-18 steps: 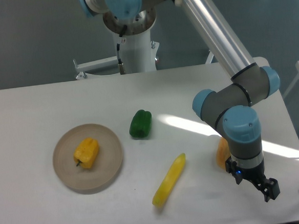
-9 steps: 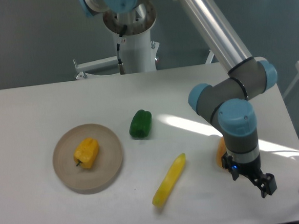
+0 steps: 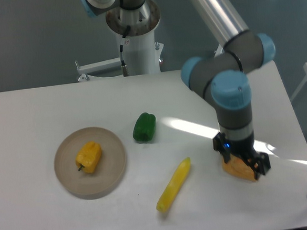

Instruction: Pick up the yellow pepper from the plate

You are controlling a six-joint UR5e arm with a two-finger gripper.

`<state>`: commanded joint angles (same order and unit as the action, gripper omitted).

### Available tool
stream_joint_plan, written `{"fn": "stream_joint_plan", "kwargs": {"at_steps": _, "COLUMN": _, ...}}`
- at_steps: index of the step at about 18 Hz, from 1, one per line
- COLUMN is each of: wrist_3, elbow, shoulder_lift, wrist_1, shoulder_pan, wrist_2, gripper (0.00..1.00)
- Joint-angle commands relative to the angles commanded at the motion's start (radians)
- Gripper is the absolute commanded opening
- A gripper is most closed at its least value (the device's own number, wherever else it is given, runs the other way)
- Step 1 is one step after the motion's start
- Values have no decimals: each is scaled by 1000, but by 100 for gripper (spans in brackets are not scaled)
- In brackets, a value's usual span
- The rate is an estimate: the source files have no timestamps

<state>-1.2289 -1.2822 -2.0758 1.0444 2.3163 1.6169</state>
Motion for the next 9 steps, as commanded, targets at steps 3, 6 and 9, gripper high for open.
{"fn": "stream_joint_plan", "kwargs": {"at_steps": 3, "wrist_3": 80, "elbow": -64, "shoulder_lift": 78, "wrist_1": 37, "shoulder_pan": -15, "wrist_2": -41, "gripper": 100}}
{"fn": "stream_joint_plan", "kwargs": {"at_steps": 6, "wrist_3": 181, "elbow": -129, "shoulder_lift": 144, "wrist_1": 43, "shoulder_pan": -34, "wrist_2": -75, "gripper": 100}}
{"fn": "stream_joint_plan", "kwargs": {"at_steps": 9, "wrist_3": 310, "elbow": -186, "shoulder_lift": 187, "wrist_1": 43, "shoulder_pan": -81, "wrist_2": -92, "gripper": 100}}
